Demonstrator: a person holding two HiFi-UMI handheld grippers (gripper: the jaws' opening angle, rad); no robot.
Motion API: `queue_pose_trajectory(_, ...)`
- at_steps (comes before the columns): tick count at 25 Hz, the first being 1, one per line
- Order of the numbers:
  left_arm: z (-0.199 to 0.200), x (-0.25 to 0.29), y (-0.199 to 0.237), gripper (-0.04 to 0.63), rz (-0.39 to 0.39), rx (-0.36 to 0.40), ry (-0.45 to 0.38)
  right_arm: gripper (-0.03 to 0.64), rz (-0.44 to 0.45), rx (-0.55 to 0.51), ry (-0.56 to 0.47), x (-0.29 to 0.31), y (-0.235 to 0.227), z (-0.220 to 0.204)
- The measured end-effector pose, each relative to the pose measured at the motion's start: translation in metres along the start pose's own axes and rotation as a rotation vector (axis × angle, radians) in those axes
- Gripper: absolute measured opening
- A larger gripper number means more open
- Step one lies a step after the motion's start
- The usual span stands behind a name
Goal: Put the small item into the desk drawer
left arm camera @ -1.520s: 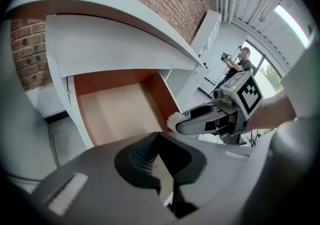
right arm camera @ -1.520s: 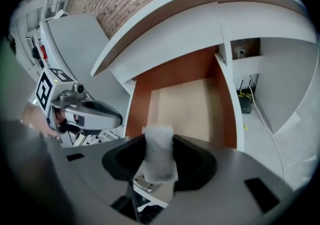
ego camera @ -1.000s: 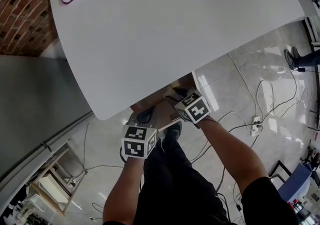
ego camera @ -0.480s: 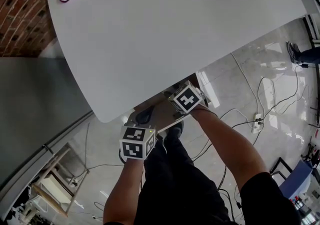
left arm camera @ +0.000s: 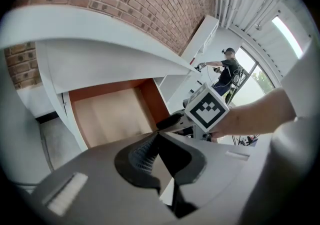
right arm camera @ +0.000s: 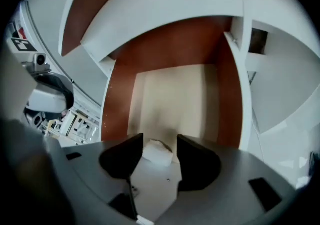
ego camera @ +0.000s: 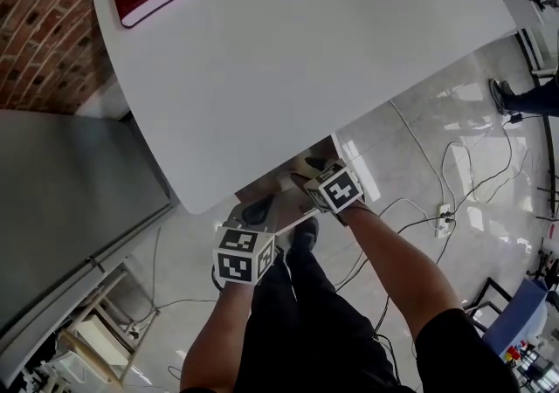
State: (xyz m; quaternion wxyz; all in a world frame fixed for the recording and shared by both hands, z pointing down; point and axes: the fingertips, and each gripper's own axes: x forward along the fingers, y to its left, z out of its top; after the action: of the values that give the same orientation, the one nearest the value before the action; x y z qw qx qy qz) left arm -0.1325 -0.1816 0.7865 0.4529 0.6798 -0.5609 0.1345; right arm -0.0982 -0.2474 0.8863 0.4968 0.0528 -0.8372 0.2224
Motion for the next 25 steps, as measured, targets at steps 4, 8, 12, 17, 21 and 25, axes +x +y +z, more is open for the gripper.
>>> queue_pose_trajectory(4, 0.009, -0.020, -0.012, 0.011, -0.008, 0.020, 0.007, 0.202, -0.007, 0.058, -0.068, -0.045, 0.014, -0.003)
queue_pose_trajectory(8, 0.032, -0.048, -0.022, 0.011, -0.001, 0.049, -0.003, 0.190, -0.013, 0.196, -0.147, -0.095, 0.020, -0.016)
queue_pose_trajectory(12, 0.058, -0.079, -0.032, 0.011, 0.012, 0.067, -0.014, 0.173, -0.033, 0.347, -0.267, -0.157, 0.024, -0.023)
queue_pose_trajectory(17, 0.089, -0.109, -0.046, 0.011, 0.003, 0.112, -0.043, 0.152, -0.087, 0.402, -0.383, -0.224, 0.033, -0.007)
queue_pose_trajectory(21, 0.109, -0.126, -0.051, 0.011, 0.004, 0.127, -0.070, 0.137, -0.093, 0.411, -0.445, -0.250, 0.040, 0.010)
queue_pose_trajectory(25, 0.121, -0.142, -0.057, 0.011, -0.001, 0.134, -0.084, 0.130, -0.099, 0.386, -0.470, -0.265, 0.050, 0.024)
